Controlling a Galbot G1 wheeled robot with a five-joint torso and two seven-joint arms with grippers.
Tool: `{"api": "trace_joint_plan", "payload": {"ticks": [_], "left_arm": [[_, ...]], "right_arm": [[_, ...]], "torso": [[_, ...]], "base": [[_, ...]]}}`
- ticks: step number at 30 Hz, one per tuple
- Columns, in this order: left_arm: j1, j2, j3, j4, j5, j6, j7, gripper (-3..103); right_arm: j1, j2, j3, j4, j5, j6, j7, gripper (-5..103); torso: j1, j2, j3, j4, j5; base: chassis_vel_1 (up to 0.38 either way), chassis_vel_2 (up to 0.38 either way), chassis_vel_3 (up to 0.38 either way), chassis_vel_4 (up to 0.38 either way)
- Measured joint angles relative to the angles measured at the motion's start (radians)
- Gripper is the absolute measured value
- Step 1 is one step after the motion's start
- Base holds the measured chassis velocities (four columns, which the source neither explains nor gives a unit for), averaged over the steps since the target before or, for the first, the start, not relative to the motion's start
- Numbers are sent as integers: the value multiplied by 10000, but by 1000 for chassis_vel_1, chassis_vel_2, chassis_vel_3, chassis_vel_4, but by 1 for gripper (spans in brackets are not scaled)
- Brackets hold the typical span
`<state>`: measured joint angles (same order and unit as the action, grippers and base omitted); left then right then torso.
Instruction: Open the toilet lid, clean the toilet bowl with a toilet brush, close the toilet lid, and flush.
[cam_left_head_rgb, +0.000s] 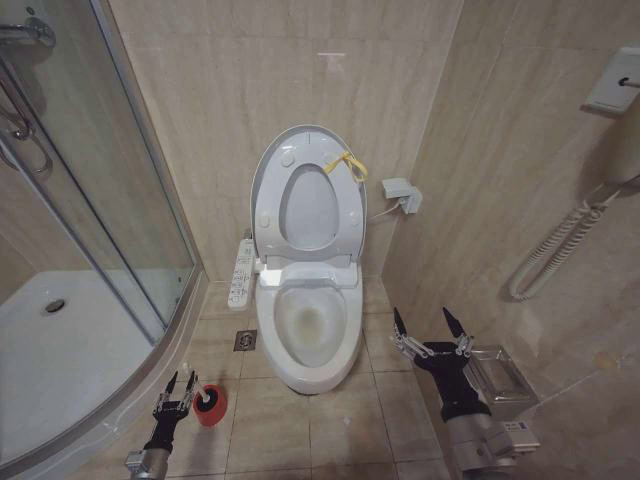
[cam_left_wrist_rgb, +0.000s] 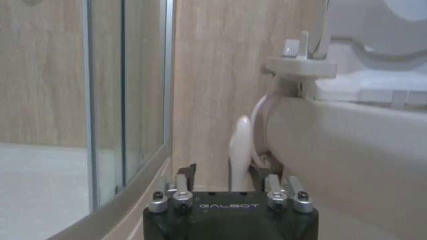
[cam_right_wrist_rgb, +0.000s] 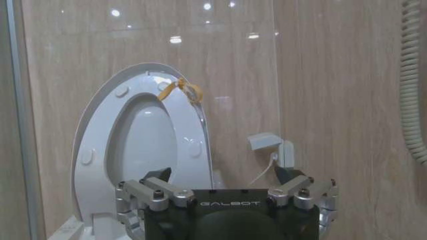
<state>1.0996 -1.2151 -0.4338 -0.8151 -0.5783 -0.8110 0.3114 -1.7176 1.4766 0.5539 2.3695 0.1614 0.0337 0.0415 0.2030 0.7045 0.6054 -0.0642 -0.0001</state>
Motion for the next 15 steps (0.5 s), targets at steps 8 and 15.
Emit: {"api": "trace_joint_plan", "payload": {"ticks": [8, 15], "left_arm": [[1901, -70, -879, -4165, 667, 840, -1510, 64], [3787, 74, -1585, -8356, 709, 2531, -2654, 90]], "right_arm": [[0, 0, 0, 0, 0, 0, 0, 100], [0, 0, 1, 0, 0, 0, 0, 100]], "torso": [[0, 1, 0, -1, 3], [0, 0, 0, 1, 3]], "base": [[0, 0, 0, 0], [0, 0, 0, 0]]}}
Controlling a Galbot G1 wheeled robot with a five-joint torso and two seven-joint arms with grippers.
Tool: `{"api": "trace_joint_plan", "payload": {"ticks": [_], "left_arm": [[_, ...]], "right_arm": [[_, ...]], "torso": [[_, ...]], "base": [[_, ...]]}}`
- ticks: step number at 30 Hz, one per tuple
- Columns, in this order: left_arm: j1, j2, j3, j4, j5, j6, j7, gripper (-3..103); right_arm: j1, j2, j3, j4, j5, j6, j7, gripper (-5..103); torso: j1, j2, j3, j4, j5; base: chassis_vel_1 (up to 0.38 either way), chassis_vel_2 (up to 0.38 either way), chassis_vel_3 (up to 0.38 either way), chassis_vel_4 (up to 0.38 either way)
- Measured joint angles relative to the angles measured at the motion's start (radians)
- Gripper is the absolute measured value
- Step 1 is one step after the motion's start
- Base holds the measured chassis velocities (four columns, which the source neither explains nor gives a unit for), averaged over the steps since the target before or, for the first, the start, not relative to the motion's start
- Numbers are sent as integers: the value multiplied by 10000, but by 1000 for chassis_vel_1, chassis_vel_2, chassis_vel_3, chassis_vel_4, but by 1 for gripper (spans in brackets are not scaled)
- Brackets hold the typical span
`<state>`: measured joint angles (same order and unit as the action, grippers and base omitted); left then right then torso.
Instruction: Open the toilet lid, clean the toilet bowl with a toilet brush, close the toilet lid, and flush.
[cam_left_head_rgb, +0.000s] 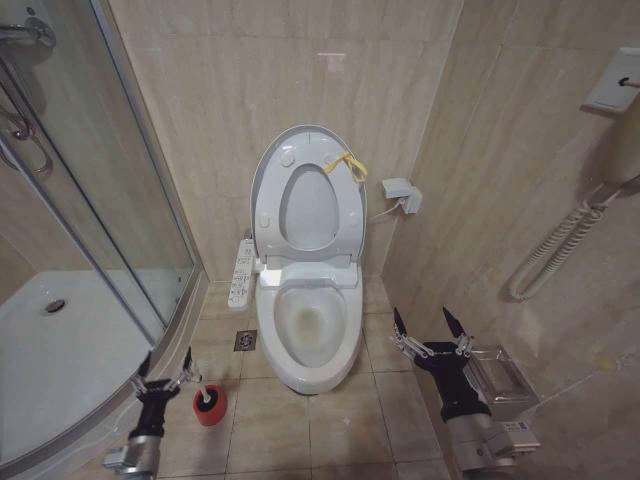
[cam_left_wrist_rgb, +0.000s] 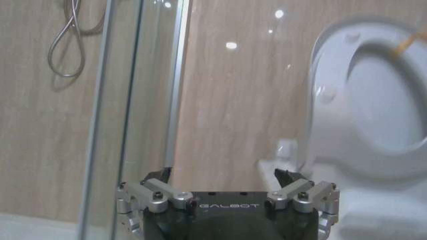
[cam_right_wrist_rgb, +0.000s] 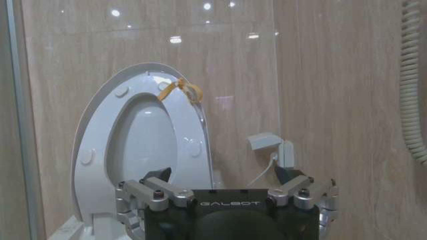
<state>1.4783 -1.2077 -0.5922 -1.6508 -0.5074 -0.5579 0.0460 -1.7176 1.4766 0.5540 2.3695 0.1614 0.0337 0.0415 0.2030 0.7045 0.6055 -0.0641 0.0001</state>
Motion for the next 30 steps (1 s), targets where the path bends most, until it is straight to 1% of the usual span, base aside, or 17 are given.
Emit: {"api": "trace_joint_plan", "payload": {"ticks": [1, 2, 4, 5, 6, 7, 8, 9, 10, 12, 14, 15, 16, 18, 21, 26, 30], "left_arm": [[442, 44, -87, -804, -163, 450, -41, 90], [910, 76, -197, -1578, -206, 881, -39, 100], [1735, -25, -491, -2882, 103, 1522, -44, 100], [1735, -25, -491, -2882, 103, 1522, -44, 100], [2102, -110, -560, -3447, 237, 1851, -110, 100], [2366, -180, -573, -3879, 272, 2091, -188, 100], [2640, -266, -576, -4400, 323, 2322, -301, 100], [2872, -337, -570, -4884, 398, 2485, -377, 100], [2872, -337, -570, -4884, 398, 2485, -377, 100], [3343, -431, -471, -5891, 683, 2835, -627, 100], [3696, -472, -330, -6718, 1046, 2994, -840, 100], [3696, -472, -330, -6718, 1046, 2994, -840, 100], [3893, -496, -280, -7181, 1278, 3048, -915, 100], [4141, -540, -276, -7677, 1612, 3066, -968, 100], [4336, -532, -275, -7926, 1871, 3062, -1065, 100], [4662, -483, -419, -8142, 2736, 3082, -1270, 100], [4725, -480, -346, -8150, 2870, 3062, -1388, 100]], "right_arm": [[0, 0, -1, 0, 0, 0, -1, 100], [0, 1, 0, 0, 0, 0, 0, 100], [1, 0, -1, -1, 0, 0, 0, 100], [1, 0, -1, -1, 0, 0, 0, 100], [0, 0, -1, 0, 0, 0, 0, 100], [1, 0, -1, 0, 0, 0, 0, 100], [1, 0, -1, 0, 0, 0, 0, 100], [0, 0, -1, 0, 0, 0, 0, 100], [0, 0, -1, 0, 0, 0, 0, 100], [0, 0, -1, 0, 0, 0, 0, 100], [0, 0, 0, -1, 0, 0, 1, 100], [0, 0, 0, -1, 0, 0, 1, 100], [0, 0, -1, 0, 0, 0, 0, 100], [0, 0, -1, 0, 0, 0, 0, 100], [0, 0, -1, 0, 0, 0, 0, 100], [0, 0, -1, 0, 0, 0, 0, 100], [0, 0, -1, 0, 0, 0, 0, 100]], "torso": [[0, 0, -1, -2, -2], [0, 1, -1, 0, 1], [-1, 0, -1, 3, 1], [-1, 0, -1, 3, 1], [-2, 1, -2, 0, -1], [-2, 0, -1, 4, 0], [-2, 0, -1, 2, 1], [-2, 0, -1, -2, -5], [-2, 0, -1, -2, -5], [-2, 0, -1, 0, 2], [-2, 0, -1, -2, 0], [-2, 0, -1, -2, 0], [-2, 0, -1, 1, 2], [-2, 0, -1, 0, 0], [-2, 0, 0, 1, -1], [-2, 0, -1, 0, -1], [-1, 0, 0, 0, -1]], "base": [[0, 0, 0, 0], [0, 0, 0, 0], [0, 0, 0, 0], [0, 0, 0, 0], [0, 0, 0, 0], [0, 0, 0, 0], [0, 0, 0, 0], [0, 0, 0, 0], [0, 0, 0, 0], [0, 0, 0, 0], [0, 0, 0, 0], [0, 0, 0, 0], [0, 0, 0, 0], [0, 0, 0, 0], [0, 0, 0, 0], [0, 0, 0, 0], [0, 0, 0, 0]]}}
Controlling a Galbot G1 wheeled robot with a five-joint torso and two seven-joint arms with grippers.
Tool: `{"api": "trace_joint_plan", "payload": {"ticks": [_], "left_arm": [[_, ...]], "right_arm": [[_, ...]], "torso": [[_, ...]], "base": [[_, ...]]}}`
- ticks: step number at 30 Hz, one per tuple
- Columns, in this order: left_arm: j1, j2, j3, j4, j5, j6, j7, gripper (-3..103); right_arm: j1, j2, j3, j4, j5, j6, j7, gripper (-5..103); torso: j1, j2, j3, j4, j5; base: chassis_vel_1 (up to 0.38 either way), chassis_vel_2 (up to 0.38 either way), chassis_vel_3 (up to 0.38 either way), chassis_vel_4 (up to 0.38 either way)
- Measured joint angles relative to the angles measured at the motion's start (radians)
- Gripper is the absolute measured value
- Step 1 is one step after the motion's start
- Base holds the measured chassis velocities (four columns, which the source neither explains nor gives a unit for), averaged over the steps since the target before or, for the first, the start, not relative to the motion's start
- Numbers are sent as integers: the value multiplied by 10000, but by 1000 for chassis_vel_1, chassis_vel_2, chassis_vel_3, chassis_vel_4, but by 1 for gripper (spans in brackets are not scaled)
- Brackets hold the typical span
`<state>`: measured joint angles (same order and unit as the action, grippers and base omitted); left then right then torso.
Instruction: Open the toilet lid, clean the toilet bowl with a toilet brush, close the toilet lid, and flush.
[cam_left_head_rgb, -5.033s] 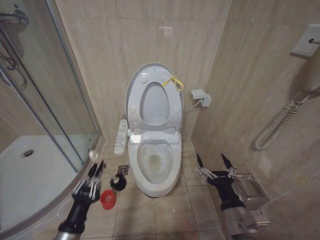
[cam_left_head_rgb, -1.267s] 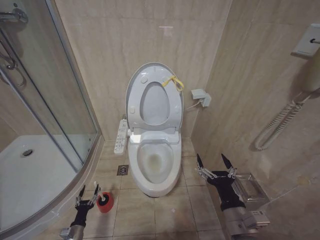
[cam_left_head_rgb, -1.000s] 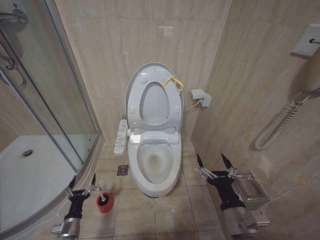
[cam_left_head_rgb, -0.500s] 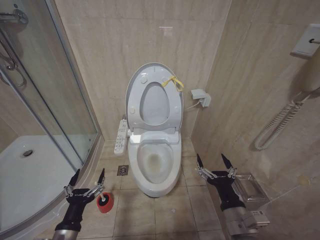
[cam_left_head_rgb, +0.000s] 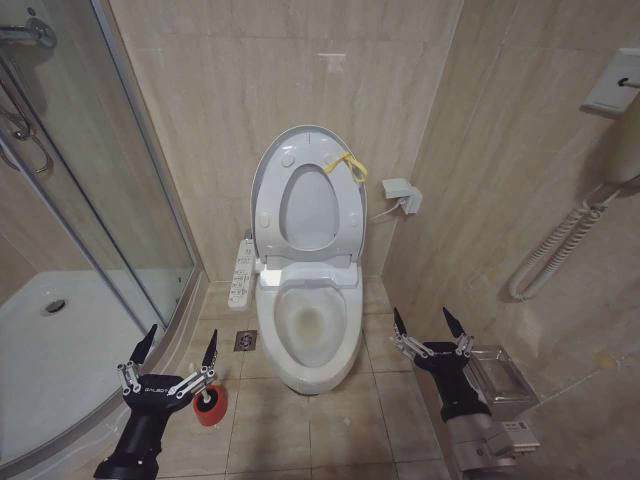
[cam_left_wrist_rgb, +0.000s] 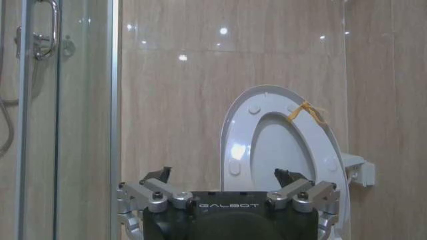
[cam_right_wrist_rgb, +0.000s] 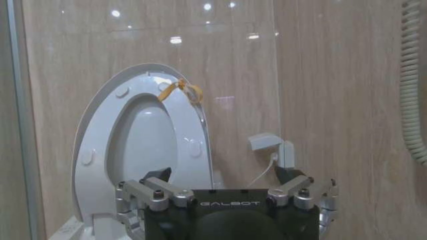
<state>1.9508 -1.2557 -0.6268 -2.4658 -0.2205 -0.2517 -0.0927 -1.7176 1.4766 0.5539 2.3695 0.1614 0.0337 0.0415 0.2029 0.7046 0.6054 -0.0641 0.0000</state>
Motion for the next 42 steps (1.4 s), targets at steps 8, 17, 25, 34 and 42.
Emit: {"api": "trace_joint_plan", "payload": {"ticks": [8, 17, 25, 34, 42], "left_arm": [[-17, -6, 17, 42, 14, -31, -17, 100], [-41, -8, 23, 91, -5, -50, -11, 100], [-50, -8, 24, 109, -18, -58, -6, 100], [-54, -8, 24, 120, -28, -64, -1, 100], [-54, -8, 24, 128, -35, -66, 3, 100]], "right_arm": [[0, 1, 0, 0, 0, 0, 0, 100], [0, 0, 0, 0, 0, 0, 0, 100], [0, 0, 0, 0, 0, 0, 0, 100], [0, 0, 0, -3, 0, 0, 0, 100], [340, -53, 296, -2119, -217, -80, -44, 100]], "torso": [[1, 0, 0, 0, 0], [1, 0, 0, 1, 0], [1, 0, 0, 0, 0], [1, 0, 0, 0, 0], [1, -1, 0, 0, 1]], "base": [[0, 0, 0, 0], [0, 0, 0, 0], [0, 0, 0, 0], [0, 0, 0, 0], [0, 0, 0, 0]]}}
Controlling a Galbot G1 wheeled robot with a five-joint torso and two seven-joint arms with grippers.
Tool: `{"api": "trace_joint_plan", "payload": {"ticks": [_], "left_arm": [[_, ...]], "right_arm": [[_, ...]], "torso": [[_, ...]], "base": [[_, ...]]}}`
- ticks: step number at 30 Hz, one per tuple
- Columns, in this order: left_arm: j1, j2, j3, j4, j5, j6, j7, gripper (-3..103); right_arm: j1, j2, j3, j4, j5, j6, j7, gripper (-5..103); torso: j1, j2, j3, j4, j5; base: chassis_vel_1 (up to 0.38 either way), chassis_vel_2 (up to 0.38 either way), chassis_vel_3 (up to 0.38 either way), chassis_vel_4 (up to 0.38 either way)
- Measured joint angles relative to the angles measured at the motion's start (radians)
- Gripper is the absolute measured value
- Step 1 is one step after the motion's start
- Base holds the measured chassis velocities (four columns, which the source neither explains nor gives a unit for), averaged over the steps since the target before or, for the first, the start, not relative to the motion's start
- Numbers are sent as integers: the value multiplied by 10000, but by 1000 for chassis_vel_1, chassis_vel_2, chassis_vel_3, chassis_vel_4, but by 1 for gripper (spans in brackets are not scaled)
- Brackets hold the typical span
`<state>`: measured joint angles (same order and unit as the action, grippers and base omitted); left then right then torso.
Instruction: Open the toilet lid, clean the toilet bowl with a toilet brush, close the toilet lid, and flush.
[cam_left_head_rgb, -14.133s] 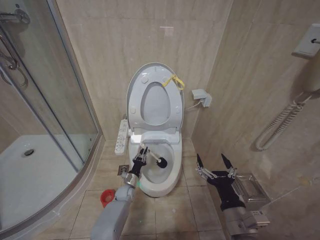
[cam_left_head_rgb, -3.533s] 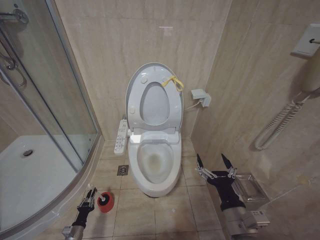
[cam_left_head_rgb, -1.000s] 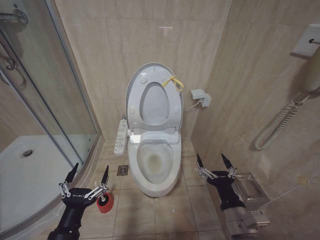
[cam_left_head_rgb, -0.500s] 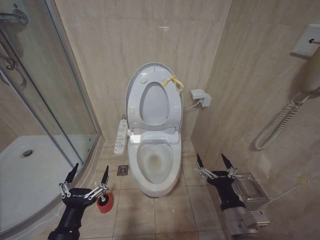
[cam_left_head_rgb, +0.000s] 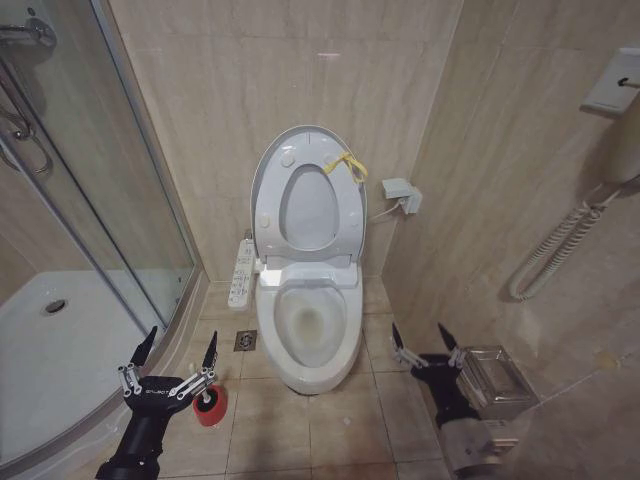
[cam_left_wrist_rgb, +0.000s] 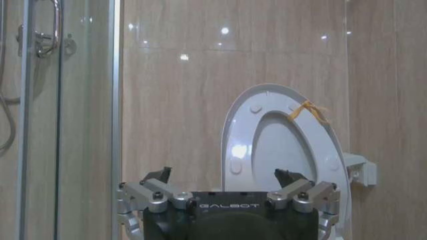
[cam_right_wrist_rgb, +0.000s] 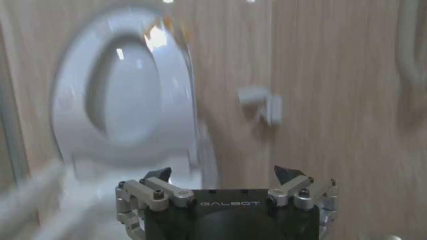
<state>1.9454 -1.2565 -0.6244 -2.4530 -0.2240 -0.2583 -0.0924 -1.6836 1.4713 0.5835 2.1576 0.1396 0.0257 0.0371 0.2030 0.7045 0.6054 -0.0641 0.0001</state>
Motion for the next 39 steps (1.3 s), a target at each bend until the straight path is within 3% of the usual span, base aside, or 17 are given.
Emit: {"api": "trace_joint_plan", "payload": {"ticks": [2, 4, 9, 15, 25, 31, 39], "left_arm": [[0, 0, 0, 1, -1, 0, 1, 100], [2, 0, 0, 2, -2, -2, 3, 100], [0, 0, 0, 4, -3, -2, 4, 100], [1, 0, 0, 3, -4, -2, 4, 100], [-1, 1, 0, 4, -4, -1, 6, 100], [-1, 0, 0, 4, -4, -1, 6, 100], [-1, 0, 0, 4, -4, -1, 6, 100]], "right_arm": [[166, -67, -29, -154, 284, 1, 196, 100], [685, -189, -118, 112, 1044, -65, 579, 100], [1193, -426, -134, 692, 1777, -388, 689, 100], [1626, -771, -163, 635, 2030, -364, 669, 100], [4153, -1847, -425, -1052, 2497, -189, 734, 100], [5634, -2096, -658, -1833, 2753, -529, 659, 100], [6787, -2185, -807, -2817, 2832, -34, 555, 100]], "torso": [[0, -1, 2, -8, 5], [-1, 0, 1, 6, -3], [0, -1, 1, 1, -3], [0, -1, 1, -1, -2], [0, -1, 1, 2, 1], [1, -1, 1, 2, -3], [-1, 0, 0, 1, 0]], "base": [[0, 0, 0, 0], [0, 0, 0, 0], [0, 0, 0, 0], [0, 0, 0, 0], [0, 0, 0, 0], [0, 0, 0, 0], [0, 0, 0, 0]]}}
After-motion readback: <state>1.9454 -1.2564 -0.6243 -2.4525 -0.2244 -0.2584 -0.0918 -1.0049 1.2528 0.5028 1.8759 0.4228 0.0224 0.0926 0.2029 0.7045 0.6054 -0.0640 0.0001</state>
